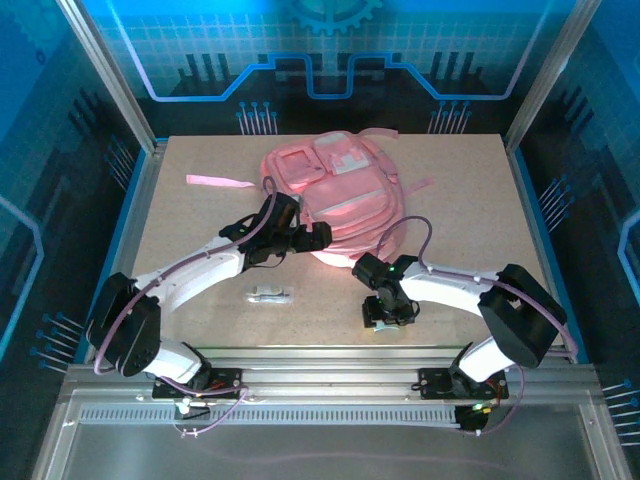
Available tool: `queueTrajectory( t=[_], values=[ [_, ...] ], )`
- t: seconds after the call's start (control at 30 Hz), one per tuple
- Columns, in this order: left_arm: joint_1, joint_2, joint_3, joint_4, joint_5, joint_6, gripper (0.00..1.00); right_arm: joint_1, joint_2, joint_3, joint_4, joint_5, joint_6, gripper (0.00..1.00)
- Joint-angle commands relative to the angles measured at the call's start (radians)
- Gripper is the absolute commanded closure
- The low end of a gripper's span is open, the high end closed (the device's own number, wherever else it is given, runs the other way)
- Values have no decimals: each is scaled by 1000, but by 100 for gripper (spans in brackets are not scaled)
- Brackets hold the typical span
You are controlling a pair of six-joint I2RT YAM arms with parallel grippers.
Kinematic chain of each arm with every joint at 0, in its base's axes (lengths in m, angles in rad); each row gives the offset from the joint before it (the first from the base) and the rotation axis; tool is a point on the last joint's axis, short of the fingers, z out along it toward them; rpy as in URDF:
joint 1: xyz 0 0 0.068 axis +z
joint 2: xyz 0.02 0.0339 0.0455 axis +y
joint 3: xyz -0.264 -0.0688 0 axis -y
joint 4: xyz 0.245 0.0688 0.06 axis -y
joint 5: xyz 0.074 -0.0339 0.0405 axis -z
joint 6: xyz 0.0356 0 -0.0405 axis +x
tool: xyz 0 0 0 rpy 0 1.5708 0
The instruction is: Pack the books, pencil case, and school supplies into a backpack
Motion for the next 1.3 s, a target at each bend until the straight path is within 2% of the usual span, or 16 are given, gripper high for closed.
queueTrajectory(
  t=[0.0, 0.2, 0.4, 0.57, 0.67, 0.9, 1.0, 1.13, 1.2, 1.27],
  values=[
    [-1, -41, 22, -35, -40, 34, 1, 2, -4, -10, -8, -8, 5, 33],
    [0, -29, 63, -51, -37, 131, 1, -84, -89, 52, -65, -27, -51, 40],
    [-8, 49, 194, -101, -16, 318, 1, -281, -202, 129, -70, -65, -146, 42],
    [-51, 175, 339, -162, -103, 493, 1, -470, -262, 121, 46, -44, -157, 43],
    [-83, 266, 443, -213, -106, 563, 1, -578, -268, 130, 108, -75, -179, 43],
    [-131, 467, 631, -262, -121, 682, 2, -746, -262, 151, 161, -172, -222, 44],
    [-132, 551, 708, -304, -123, 719, 6, -778, -281, 129, 178, -199, -222, 44],
    [-130, 637, 781, -347, -130, 753, 17, -804, -311, 105, 179, -221, -226, 45],
    [-129, 661, 798, -347, -145, 767, 26, -814, -327, 101, 181, -228, -228, 45],
    [-124, 679, 818, -350, -149, 772, 42, -822, -342, 77, 178, -236, -234, 46]
  ],
)
